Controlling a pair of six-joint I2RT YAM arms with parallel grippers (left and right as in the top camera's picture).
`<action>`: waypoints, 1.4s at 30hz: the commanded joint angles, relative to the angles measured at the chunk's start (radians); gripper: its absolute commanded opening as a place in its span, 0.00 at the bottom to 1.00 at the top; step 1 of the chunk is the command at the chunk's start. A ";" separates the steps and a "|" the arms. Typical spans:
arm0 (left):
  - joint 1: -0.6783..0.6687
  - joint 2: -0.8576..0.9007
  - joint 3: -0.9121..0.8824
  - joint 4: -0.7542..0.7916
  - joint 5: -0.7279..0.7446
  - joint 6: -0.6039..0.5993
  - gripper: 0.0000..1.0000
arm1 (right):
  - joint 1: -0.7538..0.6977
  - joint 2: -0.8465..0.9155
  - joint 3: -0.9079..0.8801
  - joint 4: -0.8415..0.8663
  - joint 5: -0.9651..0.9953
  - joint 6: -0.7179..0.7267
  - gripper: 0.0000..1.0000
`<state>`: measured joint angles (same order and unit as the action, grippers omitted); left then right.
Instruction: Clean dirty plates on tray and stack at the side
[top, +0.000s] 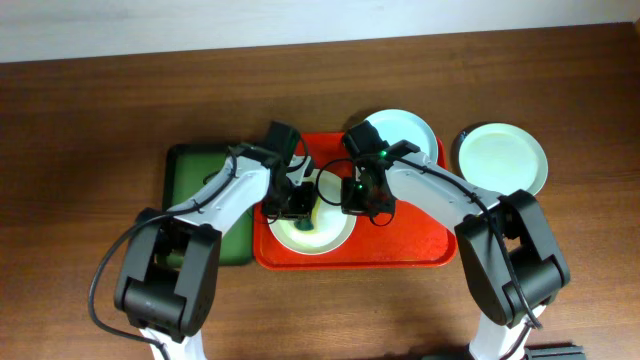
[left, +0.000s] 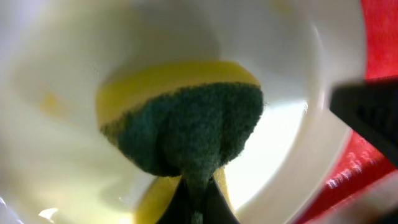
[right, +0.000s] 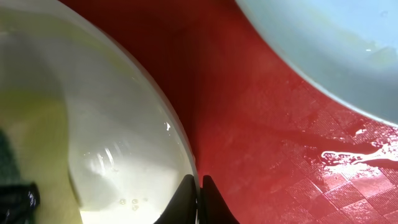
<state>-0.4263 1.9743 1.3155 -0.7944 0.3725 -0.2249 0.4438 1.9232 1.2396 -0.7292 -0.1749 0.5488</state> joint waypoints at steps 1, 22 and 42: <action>0.060 0.000 0.182 -0.155 -0.024 0.040 0.00 | 0.000 -0.004 -0.013 0.005 0.011 0.002 0.04; 0.053 -0.006 -0.065 0.102 0.335 0.063 0.00 | 0.001 -0.004 -0.013 0.003 0.011 0.002 0.04; 0.087 -0.074 -0.147 0.119 -0.110 -0.014 0.00 | 0.012 -0.003 -0.013 0.006 0.014 0.002 0.04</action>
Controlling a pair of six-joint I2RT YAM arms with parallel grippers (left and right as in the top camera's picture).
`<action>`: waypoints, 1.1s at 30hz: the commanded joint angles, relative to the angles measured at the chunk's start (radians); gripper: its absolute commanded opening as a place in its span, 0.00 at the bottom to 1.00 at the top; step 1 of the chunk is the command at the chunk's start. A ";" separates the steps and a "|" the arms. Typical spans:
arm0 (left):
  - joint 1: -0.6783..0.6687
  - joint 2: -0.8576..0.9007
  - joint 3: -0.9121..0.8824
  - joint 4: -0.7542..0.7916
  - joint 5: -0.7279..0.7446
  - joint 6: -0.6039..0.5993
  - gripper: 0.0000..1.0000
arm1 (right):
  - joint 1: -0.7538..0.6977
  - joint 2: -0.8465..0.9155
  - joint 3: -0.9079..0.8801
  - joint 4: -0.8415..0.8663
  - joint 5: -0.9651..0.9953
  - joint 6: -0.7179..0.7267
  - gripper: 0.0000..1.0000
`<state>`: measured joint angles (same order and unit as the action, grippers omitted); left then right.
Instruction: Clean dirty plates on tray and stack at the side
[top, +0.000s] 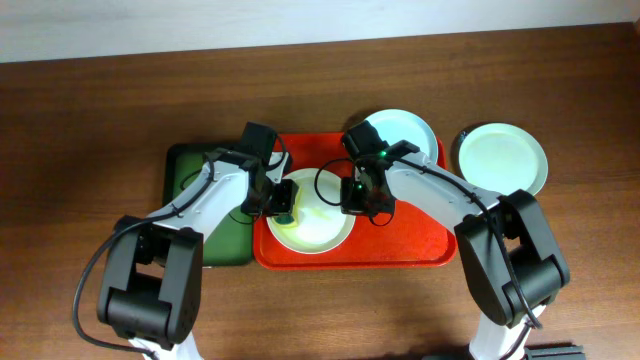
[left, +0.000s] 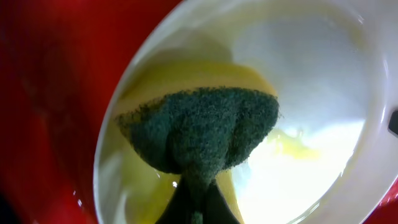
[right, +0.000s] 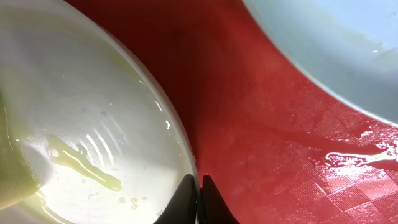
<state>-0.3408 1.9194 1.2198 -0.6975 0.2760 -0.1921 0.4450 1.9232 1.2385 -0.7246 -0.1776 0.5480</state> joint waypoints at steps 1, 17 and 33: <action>0.002 -0.018 -0.060 0.031 -0.012 -0.047 0.00 | 0.016 -0.004 -0.012 0.007 0.016 0.003 0.04; -0.059 -0.106 0.042 0.017 0.018 -0.072 0.00 | 0.021 -0.004 -0.012 0.011 0.017 0.003 0.04; -0.047 0.032 0.034 -0.023 0.262 -0.003 0.00 | 0.021 -0.004 -0.012 0.011 0.017 0.003 0.04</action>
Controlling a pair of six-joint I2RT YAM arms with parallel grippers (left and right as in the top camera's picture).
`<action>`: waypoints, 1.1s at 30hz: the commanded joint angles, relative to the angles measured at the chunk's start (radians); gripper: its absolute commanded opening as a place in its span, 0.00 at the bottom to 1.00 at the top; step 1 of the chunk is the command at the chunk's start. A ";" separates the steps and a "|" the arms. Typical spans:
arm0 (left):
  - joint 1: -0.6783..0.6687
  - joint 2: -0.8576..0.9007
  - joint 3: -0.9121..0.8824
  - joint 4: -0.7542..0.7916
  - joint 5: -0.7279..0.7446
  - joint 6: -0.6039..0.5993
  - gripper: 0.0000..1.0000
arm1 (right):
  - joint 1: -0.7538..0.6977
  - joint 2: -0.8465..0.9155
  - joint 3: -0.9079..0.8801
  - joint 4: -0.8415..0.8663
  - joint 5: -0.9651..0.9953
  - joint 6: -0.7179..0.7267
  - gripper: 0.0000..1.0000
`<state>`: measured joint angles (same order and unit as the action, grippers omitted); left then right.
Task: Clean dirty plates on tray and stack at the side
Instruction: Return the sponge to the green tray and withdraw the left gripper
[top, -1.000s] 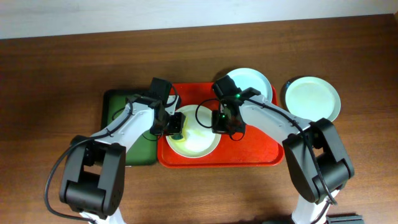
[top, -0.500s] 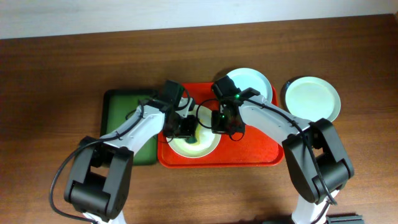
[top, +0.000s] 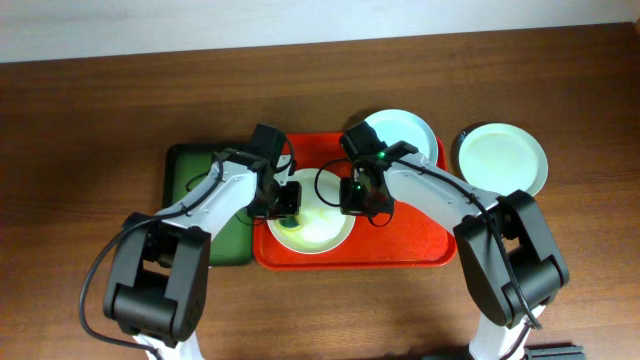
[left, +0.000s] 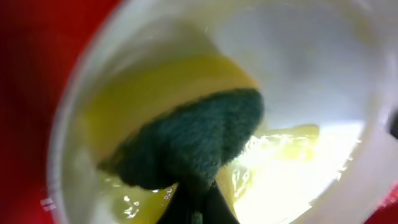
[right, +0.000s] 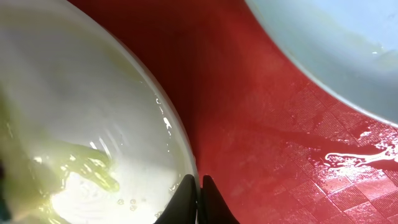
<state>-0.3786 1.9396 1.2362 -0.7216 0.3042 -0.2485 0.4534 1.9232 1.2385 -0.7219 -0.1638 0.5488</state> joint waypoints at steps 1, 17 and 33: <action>-0.004 -0.030 0.040 -0.007 0.239 0.052 0.00 | 0.013 -0.004 -0.012 0.008 0.003 0.002 0.04; 0.213 -0.204 -0.029 -0.201 -0.294 0.025 0.00 | 0.013 -0.004 -0.012 0.004 0.002 0.002 0.34; 0.223 -0.424 0.072 -0.214 -0.312 -0.005 0.99 | 0.013 -0.003 -0.012 0.004 0.002 0.003 0.10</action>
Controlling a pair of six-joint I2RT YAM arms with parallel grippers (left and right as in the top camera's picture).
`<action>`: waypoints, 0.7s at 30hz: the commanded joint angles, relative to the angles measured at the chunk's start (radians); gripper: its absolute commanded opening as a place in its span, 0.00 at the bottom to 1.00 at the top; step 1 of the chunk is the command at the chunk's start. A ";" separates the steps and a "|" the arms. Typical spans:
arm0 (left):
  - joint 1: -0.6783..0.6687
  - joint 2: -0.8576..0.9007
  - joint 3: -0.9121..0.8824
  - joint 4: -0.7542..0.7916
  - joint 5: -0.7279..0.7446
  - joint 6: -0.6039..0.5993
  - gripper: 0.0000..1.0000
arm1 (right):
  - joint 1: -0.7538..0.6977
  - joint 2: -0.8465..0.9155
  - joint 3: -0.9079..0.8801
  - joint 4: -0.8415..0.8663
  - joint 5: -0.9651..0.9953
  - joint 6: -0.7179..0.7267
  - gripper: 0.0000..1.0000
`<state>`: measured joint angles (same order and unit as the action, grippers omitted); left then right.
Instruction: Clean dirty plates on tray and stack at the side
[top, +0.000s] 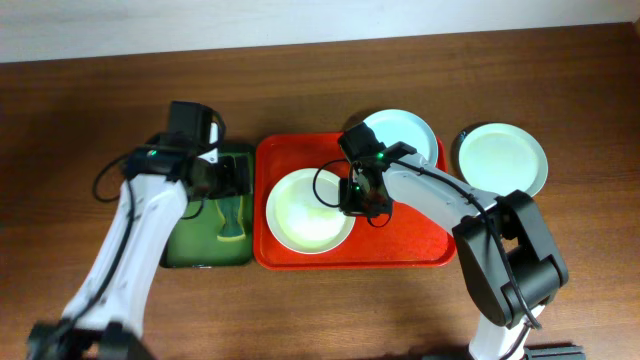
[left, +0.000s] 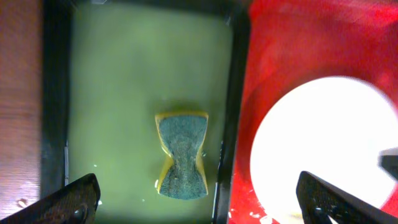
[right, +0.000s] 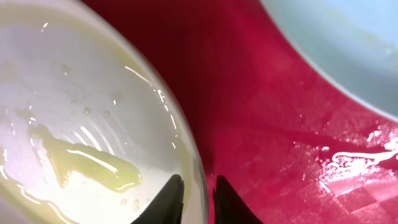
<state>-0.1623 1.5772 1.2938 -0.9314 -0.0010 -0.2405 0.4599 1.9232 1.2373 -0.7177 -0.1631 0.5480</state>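
The yellow-and-green sponge (top: 232, 222) (left: 182, 163) lies loose in the soapy water of the green tray (top: 188, 252) (left: 56, 93). My left gripper (top: 225, 180) (left: 199, 200) hangs open above it, holding nothing. On the red tray (top: 400, 240) (right: 267, 124) sits a white plate (top: 310, 215) (left: 317, 143) (right: 74, 112) with a yellow smear (right: 93, 165). My right gripper (top: 358, 205) (right: 198, 199) straddles that plate's right rim, jaws slightly apart. A pale blue plate (top: 400, 130) (right: 348, 43) rests at the tray's far right corner.
A pale green plate (top: 502, 158) lies on the wooden table right of the red tray. The green tray's dark rim butts against the red tray's left edge. Drops of water glisten on the red tray floor.
My left gripper left the white plate, let go of the sponge into the green tray and now stands open over it. My right gripper's jaws, pinched on the plate rim before, have parted slightly.
With my right gripper pinching the white plate's rim, my left gripper held the sponge in the plate's middle, then at its left side, then pressed on a yellow smear. Now the sponge lies in the green tray and the plate still shows a smear.
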 joint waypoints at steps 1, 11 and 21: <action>0.006 -0.072 0.014 -0.004 -0.007 -0.013 0.99 | 0.007 -0.003 -0.011 -0.004 0.001 0.003 0.04; 0.006 -0.072 0.014 -0.005 -0.007 -0.013 0.99 | -0.023 -0.315 -0.009 -0.085 -0.066 -0.042 0.04; 0.006 -0.072 0.014 -0.005 -0.007 -0.013 0.99 | -0.525 -0.520 -0.009 -0.229 -0.061 -0.089 0.04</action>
<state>-0.1612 1.5116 1.3018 -0.9352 -0.0010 -0.2443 0.0589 1.4132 1.2263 -0.9436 -0.2264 0.5076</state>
